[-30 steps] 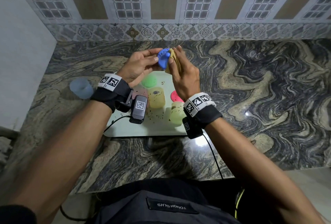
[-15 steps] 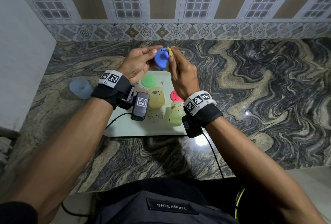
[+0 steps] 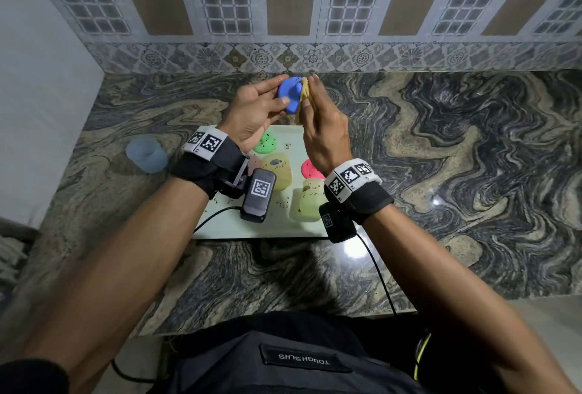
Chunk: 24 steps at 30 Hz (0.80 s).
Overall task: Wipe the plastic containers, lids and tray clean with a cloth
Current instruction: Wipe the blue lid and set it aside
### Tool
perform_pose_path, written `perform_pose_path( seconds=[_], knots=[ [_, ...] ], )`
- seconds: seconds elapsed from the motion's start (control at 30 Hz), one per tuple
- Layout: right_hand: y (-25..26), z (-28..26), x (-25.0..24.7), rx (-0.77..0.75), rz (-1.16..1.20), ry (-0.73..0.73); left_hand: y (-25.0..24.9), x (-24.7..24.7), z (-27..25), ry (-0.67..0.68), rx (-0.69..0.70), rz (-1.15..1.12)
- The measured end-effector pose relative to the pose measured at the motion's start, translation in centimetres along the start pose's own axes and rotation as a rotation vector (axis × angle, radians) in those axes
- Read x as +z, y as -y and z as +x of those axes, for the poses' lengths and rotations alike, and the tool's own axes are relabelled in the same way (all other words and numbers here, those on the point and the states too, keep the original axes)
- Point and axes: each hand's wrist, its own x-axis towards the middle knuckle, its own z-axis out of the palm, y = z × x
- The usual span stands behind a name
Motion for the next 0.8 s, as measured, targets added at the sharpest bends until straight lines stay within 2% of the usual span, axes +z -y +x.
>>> perform_pose_path(
  seconds=[0.13, 0.2, 0.37, 0.47, 0.57, 0.67, 0.73, 0.8],
  knots=[
    [0.0, 0.9, -0.8, 0.033, 0.029, -0.018, -1.0, -0.7, -0.2, 0.192, -0.005, 0.105],
    [0.2, 1.1, -1.1, 0.052, 0.058, -0.016, -1.5, -1.1, -0.1, 0.209, 0.021, 0.107],
    [1.1, 0.4, -0.8, 0.053, 0.145, -0.133, -1.0, -0.8, 0.4, 0.045, 0.073, 0.004],
    [1.0, 0.6, -0.7, 0.041, 0.165, -0.172, -0.7, -1.0, 0.2, 0.083, 0.05, -0.019],
    [0.9, 1.1, -0.9, 0.094, 0.157, -0.119, -1.0, -1.3, 0.0, 0.123, 0.039, -0.007],
    [1.3, 1.2, -0.4, 0.172, 0.179, -0.03, -0.8, -0.8, 0.3, -0.014, 0.072, -0.064],
    [1.6, 1.1, -0.2, 0.161, 0.139, -0.006, -0.5, -0.2, 0.3, -0.109, 0.071, -0.073],
    [1.4, 1.1, -0.3, 0.119, 0.103, -0.034, -0.3, 0.1, 0.0, -0.11, 0.041, -0.022]
  ],
)
